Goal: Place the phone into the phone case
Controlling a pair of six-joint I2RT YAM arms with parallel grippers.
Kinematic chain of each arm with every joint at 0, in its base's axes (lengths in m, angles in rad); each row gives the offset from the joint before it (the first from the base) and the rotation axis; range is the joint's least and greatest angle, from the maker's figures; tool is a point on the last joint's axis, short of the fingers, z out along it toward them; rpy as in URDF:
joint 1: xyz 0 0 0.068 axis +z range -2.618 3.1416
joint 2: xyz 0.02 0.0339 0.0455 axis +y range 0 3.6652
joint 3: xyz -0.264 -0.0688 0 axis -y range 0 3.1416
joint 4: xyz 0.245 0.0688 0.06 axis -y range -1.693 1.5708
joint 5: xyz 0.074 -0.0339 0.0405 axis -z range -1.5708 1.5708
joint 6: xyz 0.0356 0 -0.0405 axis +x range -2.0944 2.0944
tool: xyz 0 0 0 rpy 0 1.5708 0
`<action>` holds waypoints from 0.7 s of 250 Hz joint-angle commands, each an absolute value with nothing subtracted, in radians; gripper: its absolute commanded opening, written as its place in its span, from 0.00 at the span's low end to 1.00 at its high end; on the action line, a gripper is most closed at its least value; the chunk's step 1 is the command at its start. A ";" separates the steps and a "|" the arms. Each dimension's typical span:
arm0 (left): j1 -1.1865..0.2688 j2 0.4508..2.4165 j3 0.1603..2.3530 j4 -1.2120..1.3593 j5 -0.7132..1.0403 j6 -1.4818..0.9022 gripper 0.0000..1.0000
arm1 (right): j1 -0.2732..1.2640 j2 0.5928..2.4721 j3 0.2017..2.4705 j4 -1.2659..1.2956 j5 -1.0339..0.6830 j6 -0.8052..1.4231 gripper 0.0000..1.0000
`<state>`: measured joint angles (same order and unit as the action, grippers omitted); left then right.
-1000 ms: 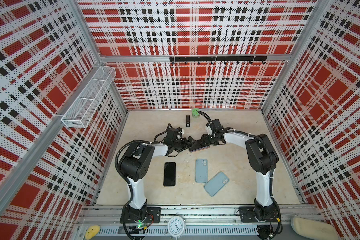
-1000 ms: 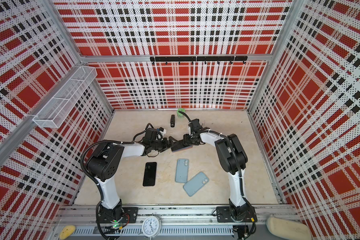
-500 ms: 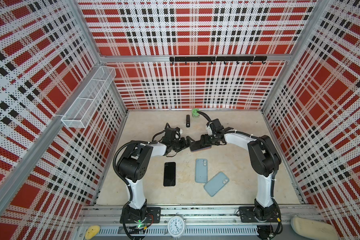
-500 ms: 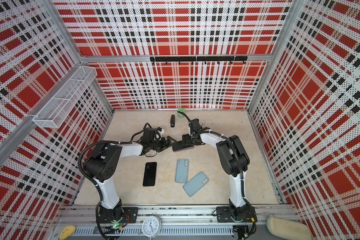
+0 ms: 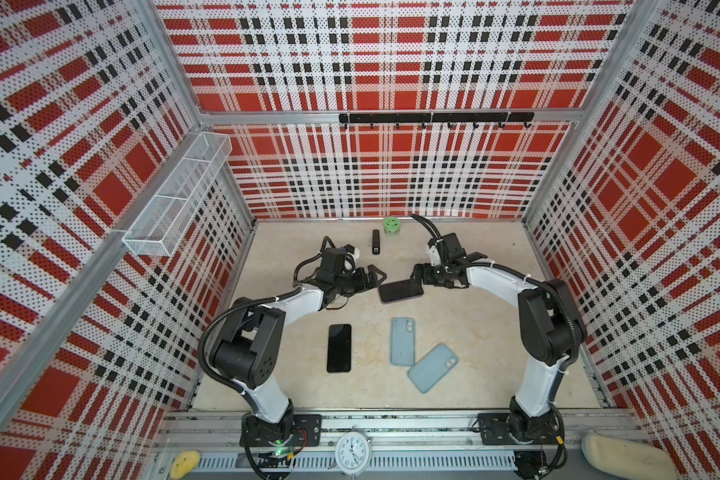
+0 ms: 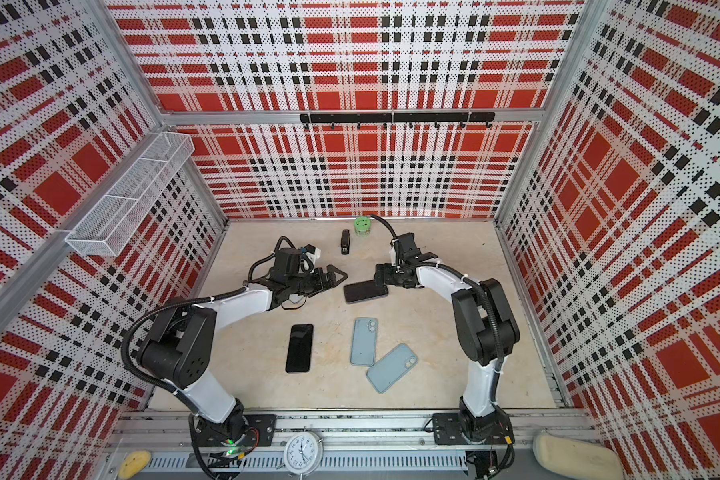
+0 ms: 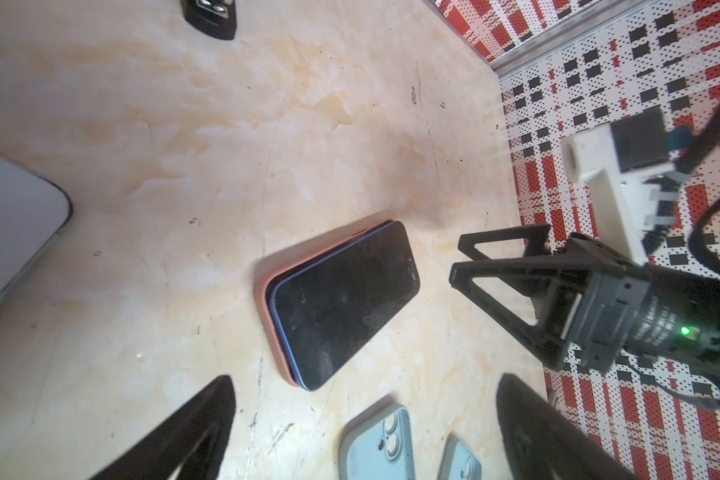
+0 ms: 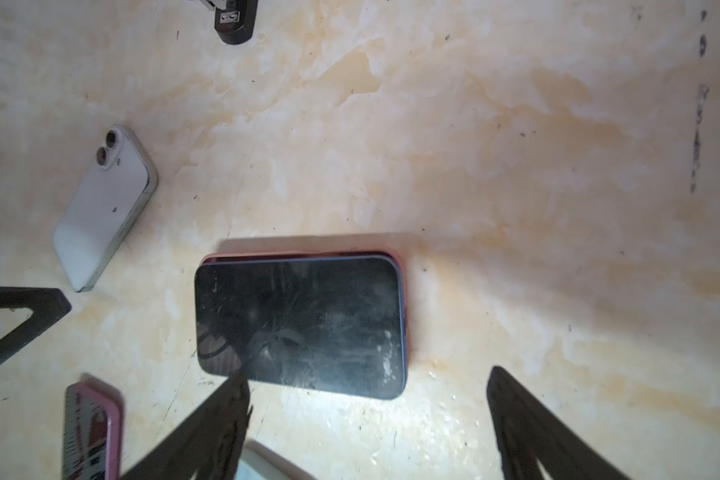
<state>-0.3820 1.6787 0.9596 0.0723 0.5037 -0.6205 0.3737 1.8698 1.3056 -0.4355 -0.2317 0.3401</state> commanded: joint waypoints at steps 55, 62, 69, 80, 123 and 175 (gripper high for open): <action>-0.503 1.698 0.938 0.069 0.437 -0.648 1.00 | 0.325 1.887 1.265 -0.377 -0.440 0.341 0.86; -0.506 1.709 0.935 0.086 0.436 -0.661 0.99 | 0.324 1.892 1.257 -0.363 -0.441 0.349 0.85; -0.510 1.718 0.930 0.105 0.432 -0.679 0.99 | 0.324 1.897 1.251 -0.350 -0.440 0.357 0.85; -0.512 1.734 0.923 0.130 0.425 -0.702 0.99 | 0.325 1.908 1.246 -0.336 -0.439 0.362 0.84; -0.517 1.781 0.920 0.180 0.405 -0.755 1.00 | 0.325 1.964 1.267 -0.342 -0.423 0.367 0.83; -0.518 1.806 0.922 0.202 0.396 -0.766 1.00 | 0.324 1.976 1.254 -0.326 -0.430 0.376 0.83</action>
